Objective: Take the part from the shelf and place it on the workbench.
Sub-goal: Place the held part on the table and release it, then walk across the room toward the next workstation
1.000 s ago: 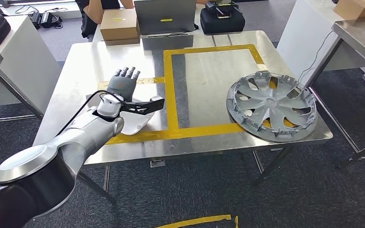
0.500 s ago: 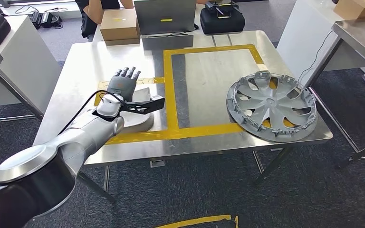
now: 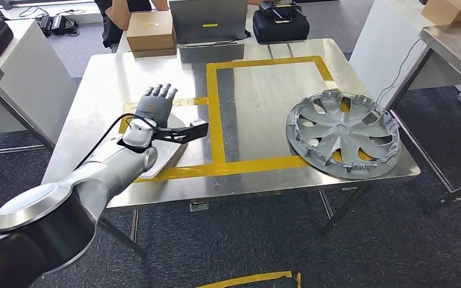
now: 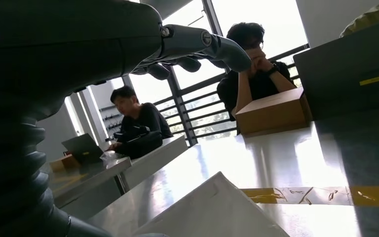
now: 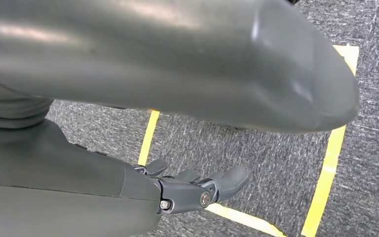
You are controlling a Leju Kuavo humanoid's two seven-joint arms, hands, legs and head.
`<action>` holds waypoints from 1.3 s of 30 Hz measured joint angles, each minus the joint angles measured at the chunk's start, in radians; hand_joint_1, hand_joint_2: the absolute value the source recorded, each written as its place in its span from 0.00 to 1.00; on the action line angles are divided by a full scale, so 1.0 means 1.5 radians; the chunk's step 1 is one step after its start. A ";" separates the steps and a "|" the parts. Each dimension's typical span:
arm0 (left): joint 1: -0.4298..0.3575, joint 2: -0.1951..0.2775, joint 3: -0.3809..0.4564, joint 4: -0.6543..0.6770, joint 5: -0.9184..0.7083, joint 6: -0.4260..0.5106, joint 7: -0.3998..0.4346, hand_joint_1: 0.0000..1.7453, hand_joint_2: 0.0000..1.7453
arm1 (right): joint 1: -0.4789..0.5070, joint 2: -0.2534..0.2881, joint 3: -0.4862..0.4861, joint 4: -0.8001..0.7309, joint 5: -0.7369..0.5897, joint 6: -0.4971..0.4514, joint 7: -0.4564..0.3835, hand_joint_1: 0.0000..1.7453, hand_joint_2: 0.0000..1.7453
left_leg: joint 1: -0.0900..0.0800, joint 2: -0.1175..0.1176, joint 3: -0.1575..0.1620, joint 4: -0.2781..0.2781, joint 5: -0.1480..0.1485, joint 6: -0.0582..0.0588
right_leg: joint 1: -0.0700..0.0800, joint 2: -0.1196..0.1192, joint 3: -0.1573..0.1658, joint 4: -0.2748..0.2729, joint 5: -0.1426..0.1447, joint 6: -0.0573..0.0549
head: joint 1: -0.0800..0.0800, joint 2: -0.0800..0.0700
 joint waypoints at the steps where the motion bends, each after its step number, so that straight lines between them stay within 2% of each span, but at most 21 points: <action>1: 0.000 0.002 0.000 0.000 0.000 0.000 0.002 0.00 0.75 | 0.000 0.000 0.000 0.000 0.000 0.000 0.000 0.00 0.00 | 0.000 0.000 0.000 0.000 0.000 0.000 | 0.000 0.000 0.000 0.000 0.000 0.000 | 0.000 0.000; 4: 0.000 0.009 0.001 0.000 0.000 0.000 0.003 0.00 0.00 | 0.000 0.000 0.000 0.000 0.000 0.000 -0.001 0.00 0.00 | 0.000 0.000 0.000 0.000 0.000 0.000 | 0.000 0.000 0.000 0.000 0.000 0.000 | 0.000 0.000; 14: 0.000 0.018 0.011 0.000 0.000 0.004 -0.002 0.00 0.00 | 0.000 0.000 0.000 0.000 0.001 0.001 0.000 0.00 0.00 | 0.000 0.000 0.000 0.000 0.000 0.000 | 0.000 0.000 0.000 0.000 0.000 0.000 | 0.000 0.000; 18: 0.000 0.019 0.017 0.000 0.004 0.004 -0.007 0.00 0.00 | 0.000 0.000 0.000 0.000 -0.001 0.001 0.000 0.00 0.00 | -0.003 0.000 -0.001 0.003 0.000 0.006 | -0.004 0.000 0.001 -0.005 0.004 0.005 | -0.001 0.000; 20: 0.000 0.018 0.022 -0.002 0.005 0.003 -0.013 0.00 0.00 | -0.001 0.000 0.000 0.000 -0.003 0.000 -0.001 0.00 0.00 | 0.003 0.003 0.003 -0.007 0.008 0.010 | -0.002 0.000 0.000 -0.001 0.000 0.008 | -0.001 0.000; 22: -0.001 0.017 0.026 -0.004 0.005 0.000 -0.016 0.00 0.00 | -0.001 -0.001 0.000 0.000 -0.004 0.000 -0.002 0.00 0.00 | 0.010 0.007 0.004 -0.018 0.017 0.014 | 0.000 -0.001 -0.016 0.037 -0.031 0.012 | 0.000 0.000; 24: -0.001 0.016 0.028 -0.004 0.005 -0.002 -0.015 0.00 0.00 | 0.000 -0.001 0.000 0.000 -0.004 -0.001 -0.002 0.00 0.00 | 0.011 0.011 0.000 -0.018 0.020 0.014 | -0.001 -0.003 -0.051 0.120 -0.077 0.016 | 0.002 0.000; 25: 0.000 0.016 0.028 -0.004 0.005 -0.003 -0.015 0.00 0.00 | 0.000 -0.001 0.000 0.000 -0.004 -0.001 -0.001 0.00 0.00 | 0.012 0.012 -0.004 -0.017 0.021 0.012 | -0.003 -0.004 -0.066 0.156 -0.090 0.018 | 0.002 0.000; 26: 0.001 0.016 0.028 -0.004 0.005 -0.005 -0.015 0.00 0.00 | 0.000 -0.002 0.000 0.000 -0.004 -0.001 -0.001 0.00 0.00 | 0.014 0.013 -0.007 -0.015 0.022 0.011 | -0.004 -0.005 -0.072 0.173 -0.091 0.020 | 0.002 0.000; 27: 0.001 0.016 0.029 -0.004 0.005 -0.006 -0.015 0.00 0.00 | 0.000 -0.002 0.000 0.000 -0.004 -0.001 -0.001 0.00 0.00 | 0.016 0.013 -0.011 -0.012 0.023 0.008 | -0.006 -0.005 -0.065 0.165 -0.080 0.022 | 0.002 0.000; 29: 0.001 0.015 0.029 -0.005 0.005 -0.008 -0.015 0.00 0.00 | -0.001 -0.003 0.000 0.000 -0.004 -0.001 -0.001 0.00 0.00 | 0.022 0.013 -0.018 -0.005 0.024 0.001 | -0.011 -0.005 -0.021 0.088 -0.043 0.028 | 0.002 0.000; 30: 0.001 0.015 0.030 -0.005 0.005 -0.008 -0.015 0.00 0.00 | -0.001 -0.003 0.000 0.000 -0.004 -0.001 -0.001 0.00 0.00 | 0.024 0.012 -0.022 -0.001 0.025 -0.004 | -0.011 -0.002 0.000 0.050 -0.029 0.028 | 0.002 0.000; 31: 0.001 0.014 0.031 -0.005 0.005 -0.008 -0.015 0.00 0.00 | -0.001 -0.003 0.000 0.000 -0.004 -0.001 -0.001 0.00 0.00 | 0.024 0.010 -0.026 0.002 0.026 -0.011 | -0.012 0.002 0.012 0.024 -0.021 0.026 | 0.003 0.000; 32: 0.000 0.014 0.032 -0.005 0.005 -0.009 -0.015 0.00 0.00 | -0.001 -0.003 0.000 0.000 -0.004 -0.001 -0.001 0.00 0.00 | 0.023 0.008 -0.030 0.004 0.029 -0.017 | -0.011 0.006 0.016 0.013 -0.019 0.021 | 0.002 0.000; 34: 0.000 0.014 0.032 -0.005 0.005 -0.010 -0.015 0.00 0.00 | -0.002 -0.003 0.000 0.000 -0.004 -0.001 -0.001 0.00 0.00 | 0.024 0.004 -0.036 0.002 0.037 -0.029 | -0.009 0.006 0.008 0.014 -0.015 0.005 | 0.002 0.000; 35: 0.000 0.014 0.032 -0.005 0.005 -0.010 -0.015 0.00 0.00 | -0.003 -0.003 0.000 0.000 -0.004 -0.001 -0.001 0.00 0.00 | 0.025 0.008 -0.039 0.003 0.035 -0.033 | -0.008 0.003 0.004 0.013 -0.011 -0.002 | 0.001 0.000; 36: 0.001 0.015 0.033 -0.005 0.005 -0.011 -0.015 0.00 0.00 | -0.003 -0.003 0.000 0.000 -0.004 -0.001 -0.001 0.00 0.00 | 0.026 0.015 -0.045 0.013 0.024 -0.036 | -0.008 0.001 -0.001 0.012 -0.006 -0.009 | -0.001 0.000; 37: 0.001 0.015 0.033 -0.005 0.005 -0.011 -0.015 0.00 0.00 | -0.003 -0.003 0.000 0.000 -0.004 -0.001 -0.001 0.00 0.00 | 0.026 0.025 -0.053 0.037 0.001 -0.036 | -0.008 -0.002 -0.006 0.010 0.000 -0.016 | -0.002 0.000; 39: 0.000 0.014 0.033 -0.006 0.005 -0.012 -0.015 0.00 0.00 | -0.003 -0.003 0.000 0.000 -0.004 -0.001 -0.001 0.00 0.00 | 0.025 0.038 -0.076 0.116 -0.060 -0.037 | -0.005 -0.007 -0.019 0.010 0.011 -0.022 | -0.006 0.000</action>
